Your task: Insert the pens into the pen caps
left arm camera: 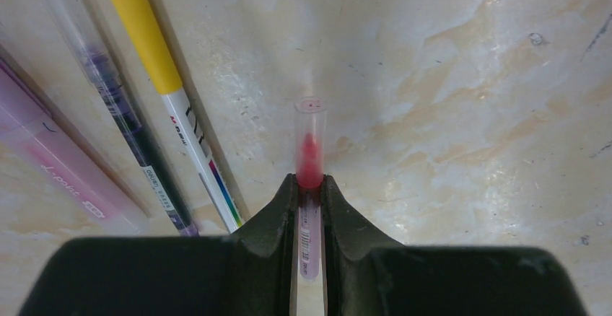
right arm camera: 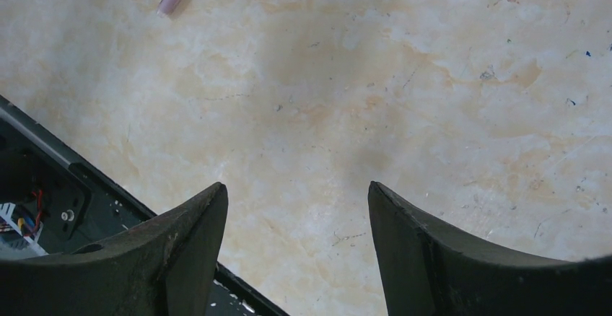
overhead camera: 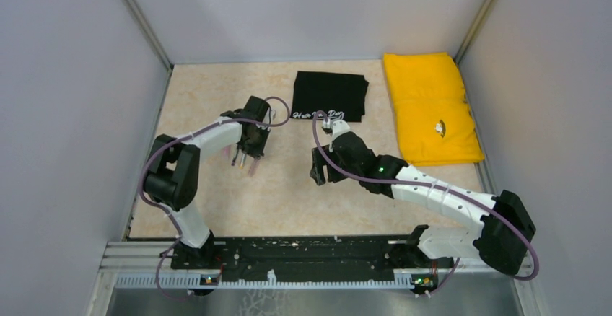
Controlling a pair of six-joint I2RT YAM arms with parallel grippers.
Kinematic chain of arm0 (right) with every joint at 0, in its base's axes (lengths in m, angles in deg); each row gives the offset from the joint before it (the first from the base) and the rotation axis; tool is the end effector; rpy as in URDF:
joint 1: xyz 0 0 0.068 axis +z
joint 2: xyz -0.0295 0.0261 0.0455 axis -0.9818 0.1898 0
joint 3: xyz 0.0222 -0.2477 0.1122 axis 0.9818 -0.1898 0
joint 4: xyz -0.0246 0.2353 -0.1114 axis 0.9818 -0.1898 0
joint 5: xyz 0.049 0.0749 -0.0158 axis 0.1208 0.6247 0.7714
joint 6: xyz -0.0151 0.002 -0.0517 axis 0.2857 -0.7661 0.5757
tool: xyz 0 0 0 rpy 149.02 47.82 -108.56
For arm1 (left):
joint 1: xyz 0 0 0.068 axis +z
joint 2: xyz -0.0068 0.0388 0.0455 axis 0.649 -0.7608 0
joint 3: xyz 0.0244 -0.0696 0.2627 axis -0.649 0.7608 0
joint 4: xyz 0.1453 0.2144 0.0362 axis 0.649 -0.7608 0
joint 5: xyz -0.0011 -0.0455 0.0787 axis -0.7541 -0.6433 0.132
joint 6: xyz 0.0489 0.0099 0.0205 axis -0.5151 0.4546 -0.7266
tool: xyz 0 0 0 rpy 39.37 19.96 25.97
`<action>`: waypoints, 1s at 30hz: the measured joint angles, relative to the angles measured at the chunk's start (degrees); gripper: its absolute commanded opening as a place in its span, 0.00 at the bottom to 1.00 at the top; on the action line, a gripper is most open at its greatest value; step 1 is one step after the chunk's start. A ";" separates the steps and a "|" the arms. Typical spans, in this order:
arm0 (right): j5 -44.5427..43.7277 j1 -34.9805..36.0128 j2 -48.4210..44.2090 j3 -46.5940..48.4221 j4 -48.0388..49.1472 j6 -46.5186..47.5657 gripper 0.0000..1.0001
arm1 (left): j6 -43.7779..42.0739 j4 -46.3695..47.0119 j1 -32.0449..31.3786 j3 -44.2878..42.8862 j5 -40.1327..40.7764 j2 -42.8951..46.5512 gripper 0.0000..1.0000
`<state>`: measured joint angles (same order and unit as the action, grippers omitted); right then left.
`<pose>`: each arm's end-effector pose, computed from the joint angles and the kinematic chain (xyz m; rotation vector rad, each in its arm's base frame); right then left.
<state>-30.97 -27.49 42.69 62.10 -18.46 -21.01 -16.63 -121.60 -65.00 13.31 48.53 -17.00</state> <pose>0.1622 0.1988 0.2600 -0.4444 2.2719 0.6128 0.3139 -0.1394 0.1752 0.5150 2.7227 0.0181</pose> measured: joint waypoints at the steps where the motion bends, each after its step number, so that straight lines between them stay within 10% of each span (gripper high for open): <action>1: 0.09 0.00 0.00 0.00 0.09 0.00 0.70 | 0.00 -0.04 0.28 -0.11 0.31 -0.28 0.00; 30: -1.66 0.00 1.20 0.02 -0.50 0.04 0.75 | 0.42 -2.49 1.49 -2.16 -1.70 4.02 0.36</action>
<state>-32.63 -27.49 43.89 62.12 -18.97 -20.96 -16.22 -124.09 -63.52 11.15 46.82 -12.97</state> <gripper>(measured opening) 0.745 0.353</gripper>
